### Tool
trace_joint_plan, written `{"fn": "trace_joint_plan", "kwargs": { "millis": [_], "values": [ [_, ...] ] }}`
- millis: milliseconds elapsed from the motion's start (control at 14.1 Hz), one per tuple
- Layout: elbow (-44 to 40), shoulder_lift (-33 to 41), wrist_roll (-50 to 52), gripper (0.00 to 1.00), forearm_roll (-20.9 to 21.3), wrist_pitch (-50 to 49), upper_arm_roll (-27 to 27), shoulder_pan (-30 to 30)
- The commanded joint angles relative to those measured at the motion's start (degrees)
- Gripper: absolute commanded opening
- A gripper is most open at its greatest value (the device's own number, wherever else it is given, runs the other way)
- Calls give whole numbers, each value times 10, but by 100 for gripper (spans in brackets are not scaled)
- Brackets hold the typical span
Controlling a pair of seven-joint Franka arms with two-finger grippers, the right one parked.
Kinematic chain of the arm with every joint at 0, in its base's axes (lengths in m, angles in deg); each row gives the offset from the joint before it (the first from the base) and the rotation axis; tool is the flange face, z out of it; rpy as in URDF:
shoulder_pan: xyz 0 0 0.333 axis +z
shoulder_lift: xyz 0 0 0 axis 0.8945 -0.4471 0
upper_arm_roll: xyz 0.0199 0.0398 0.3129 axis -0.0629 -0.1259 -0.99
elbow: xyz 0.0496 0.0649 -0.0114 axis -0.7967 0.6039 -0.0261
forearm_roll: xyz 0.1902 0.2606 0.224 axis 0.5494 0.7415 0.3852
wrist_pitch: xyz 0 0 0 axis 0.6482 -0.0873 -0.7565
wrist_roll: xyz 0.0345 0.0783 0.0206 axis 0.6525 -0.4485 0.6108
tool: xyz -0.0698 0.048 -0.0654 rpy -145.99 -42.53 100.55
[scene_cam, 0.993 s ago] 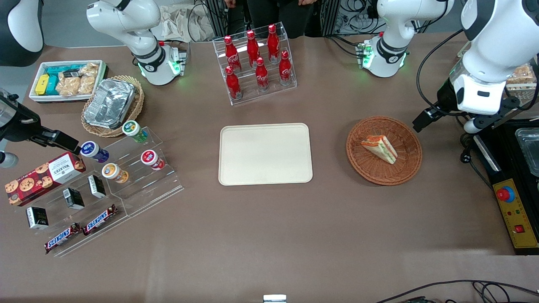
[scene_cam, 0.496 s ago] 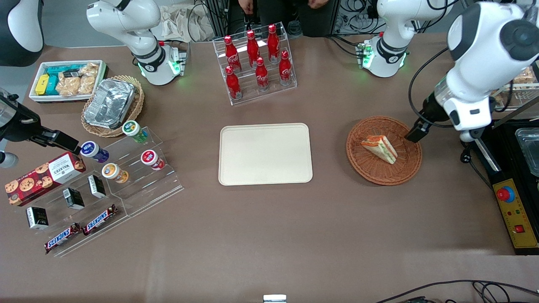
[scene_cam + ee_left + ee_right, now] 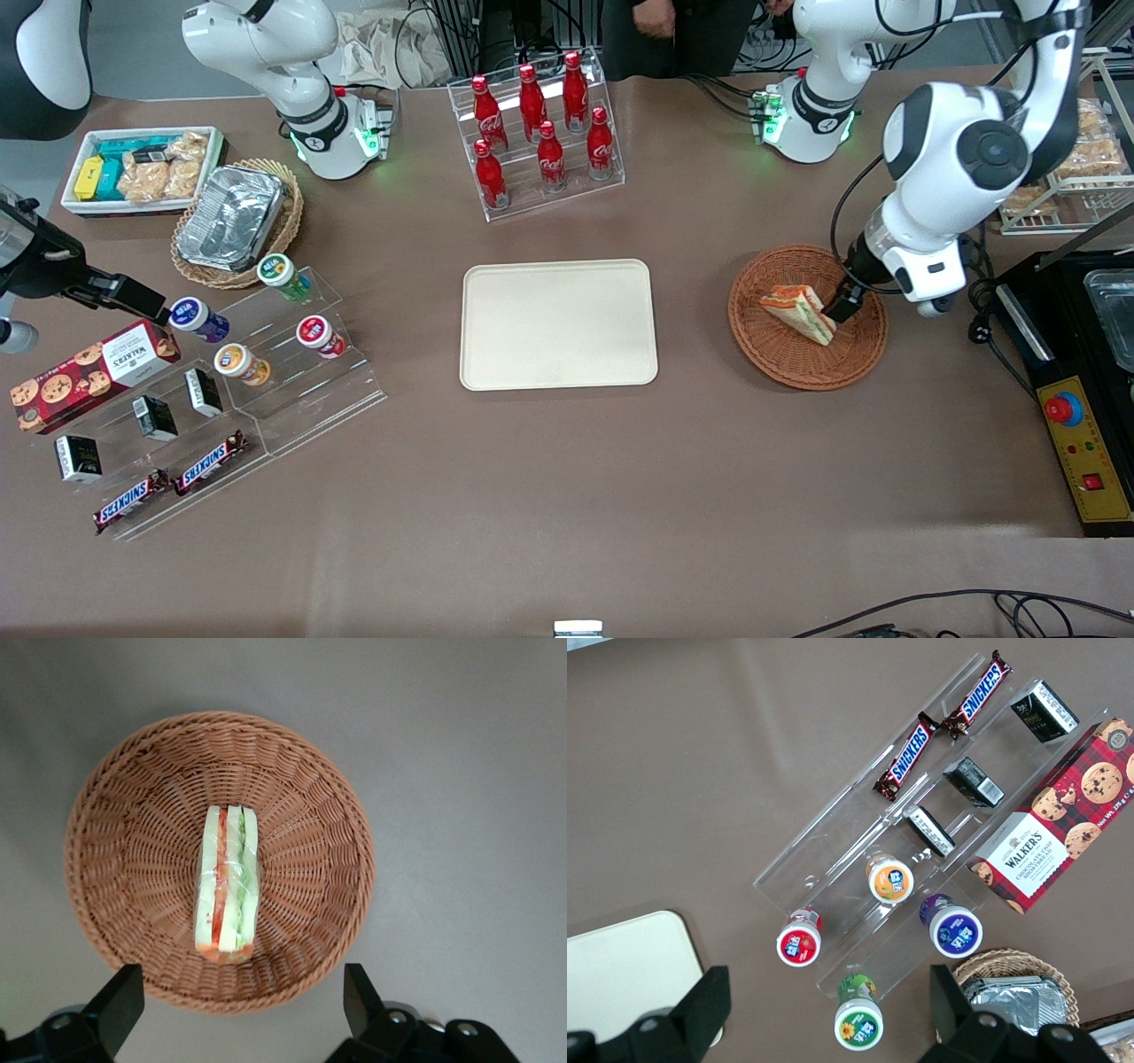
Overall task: Place sandwich from basket to tray
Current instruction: 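Move the open left gripper down over the sandwich in the basket, then close the left gripper on the wrapped sandwich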
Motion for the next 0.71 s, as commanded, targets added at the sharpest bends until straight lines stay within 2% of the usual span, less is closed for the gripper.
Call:
{"fn": "trace_joint_plan", "kwargs": {
  "millis": [0,426,638],
  "values": [
    [38,2,6,100,1,46,-1,-18],
    [100,-36,-2,100,2,162,-1,-24],
    [100,-66,-2,100,1,180,-1,-24]
  ]
}}
